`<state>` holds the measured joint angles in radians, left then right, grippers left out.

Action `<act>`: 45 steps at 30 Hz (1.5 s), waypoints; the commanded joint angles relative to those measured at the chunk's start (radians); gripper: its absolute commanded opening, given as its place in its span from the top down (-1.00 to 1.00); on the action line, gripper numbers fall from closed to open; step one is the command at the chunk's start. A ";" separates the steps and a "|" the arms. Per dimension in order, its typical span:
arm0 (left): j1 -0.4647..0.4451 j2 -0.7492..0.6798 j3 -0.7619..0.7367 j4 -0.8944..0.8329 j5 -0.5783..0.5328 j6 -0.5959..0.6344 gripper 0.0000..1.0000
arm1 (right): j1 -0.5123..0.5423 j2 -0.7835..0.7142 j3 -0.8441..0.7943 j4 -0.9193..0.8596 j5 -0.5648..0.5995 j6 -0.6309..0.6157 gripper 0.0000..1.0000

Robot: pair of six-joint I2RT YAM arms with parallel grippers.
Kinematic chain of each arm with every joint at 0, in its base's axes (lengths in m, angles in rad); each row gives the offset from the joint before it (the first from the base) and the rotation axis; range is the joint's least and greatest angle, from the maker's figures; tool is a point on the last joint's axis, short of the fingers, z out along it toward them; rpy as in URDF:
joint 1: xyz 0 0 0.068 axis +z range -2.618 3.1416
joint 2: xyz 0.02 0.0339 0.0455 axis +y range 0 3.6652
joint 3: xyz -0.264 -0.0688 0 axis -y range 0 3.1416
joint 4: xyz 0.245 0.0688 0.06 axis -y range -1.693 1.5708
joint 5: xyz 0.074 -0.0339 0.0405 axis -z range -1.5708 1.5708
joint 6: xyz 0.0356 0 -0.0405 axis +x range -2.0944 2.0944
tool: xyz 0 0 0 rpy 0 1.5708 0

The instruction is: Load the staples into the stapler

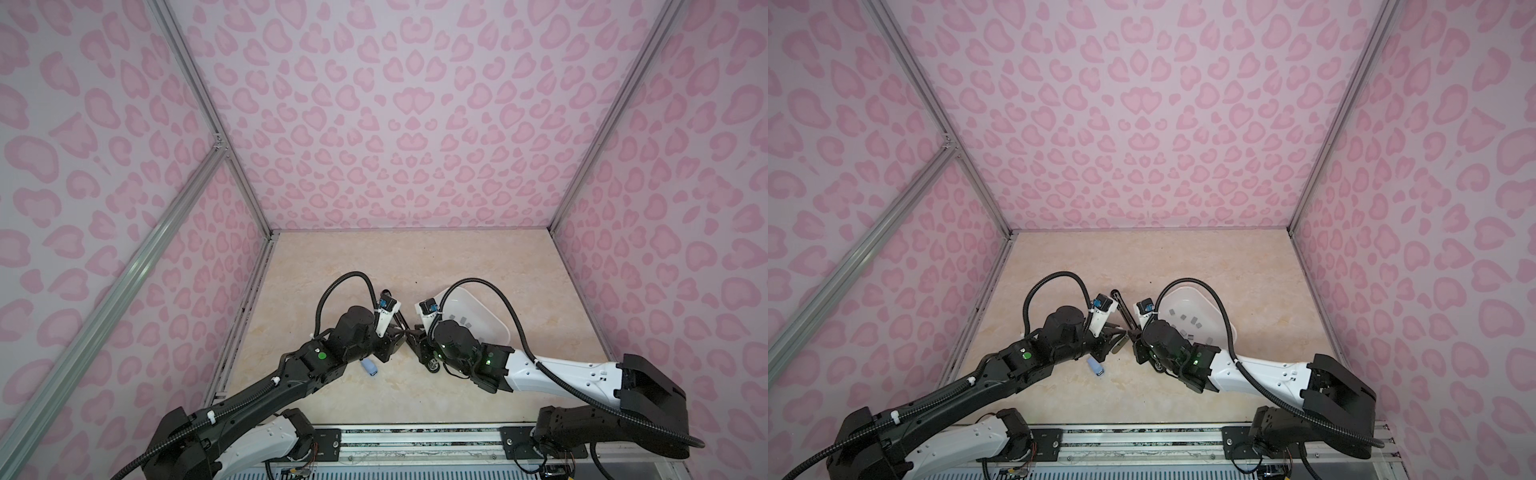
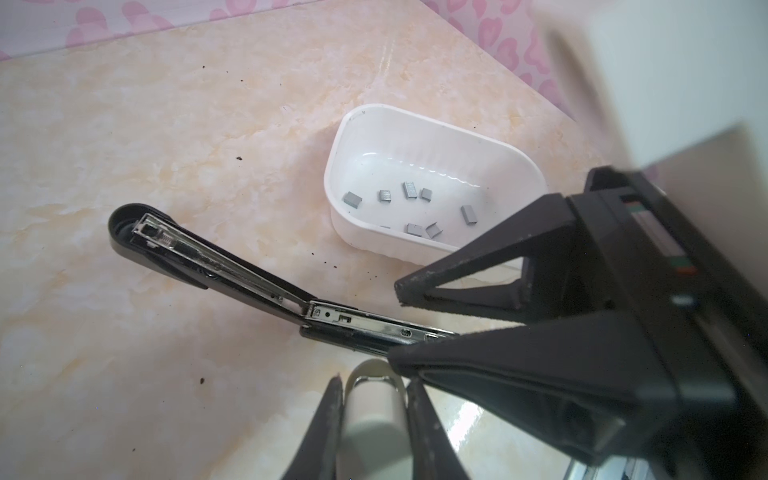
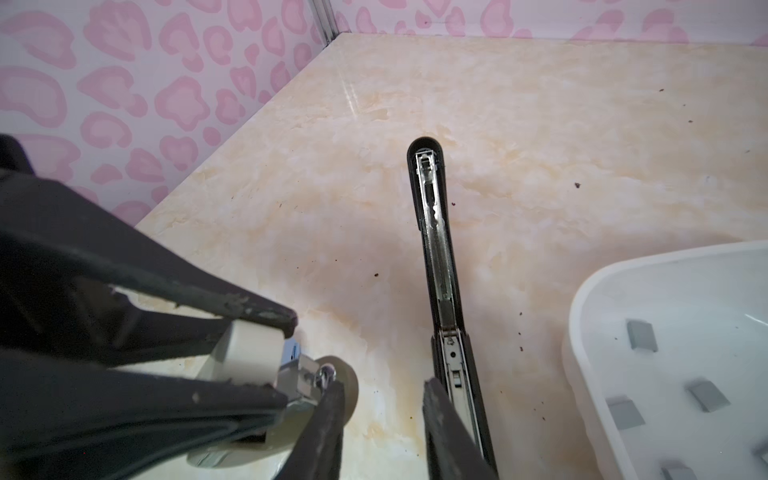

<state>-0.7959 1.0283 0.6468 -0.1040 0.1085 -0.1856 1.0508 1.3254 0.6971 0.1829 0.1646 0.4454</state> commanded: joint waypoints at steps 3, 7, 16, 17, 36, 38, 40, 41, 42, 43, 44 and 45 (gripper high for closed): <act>-0.003 -0.004 -0.002 0.054 0.026 0.003 0.94 | -0.001 0.008 0.002 0.031 -0.001 0.010 0.34; -0.003 -0.042 -0.003 0.066 0.033 -0.002 0.94 | -0.002 0.043 0.004 0.043 -0.015 0.018 0.36; -0.002 -0.156 -0.032 0.117 -0.040 -0.027 0.93 | 0.042 0.057 -0.046 0.186 -0.100 0.021 0.40; -0.003 -0.165 -0.037 0.130 -0.052 -0.034 0.93 | 0.054 0.055 -0.046 0.188 -0.091 0.021 0.40; 0.000 -0.250 -0.105 0.288 0.173 0.097 0.93 | 0.038 -0.214 -0.251 0.367 -0.274 -0.173 -0.22; -0.001 -0.252 -0.101 0.288 0.289 0.128 0.93 | 0.006 -0.229 -0.253 0.385 -0.377 -0.186 -0.27; -0.001 -0.253 -0.098 0.288 0.391 0.154 0.93 | -0.007 -0.225 -0.237 0.388 -0.472 -0.211 -0.30; -0.001 -0.253 -0.096 0.287 0.416 0.159 0.93 | -0.007 -0.221 -0.228 0.392 -0.506 -0.225 -0.31; -0.001 -0.255 -0.098 0.287 0.434 0.164 0.93 | -0.008 -0.217 -0.226 0.408 -0.535 -0.233 -0.32; -0.001 -0.258 -0.095 0.283 0.451 0.168 0.93 | -0.009 -0.214 -0.226 0.425 -0.550 -0.239 -0.35; 0.000 -0.262 -0.095 0.277 0.469 0.169 0.93 | -0.011 -0.210 -0.228 0.443 -0.558 -0.241 -0.37; 0.000 -0.266 -0.092 0.271 0.486 0.167 0.93 | -0.013 -0.206 -0.229 0.461 -0.576 -0.243 -0.39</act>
<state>-0.7975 0.7738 0.5430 0.1349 0.4679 -0.0509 1.0428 1.1107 0.4683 0.5652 -0.2924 0.2409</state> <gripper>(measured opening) 0.233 0.689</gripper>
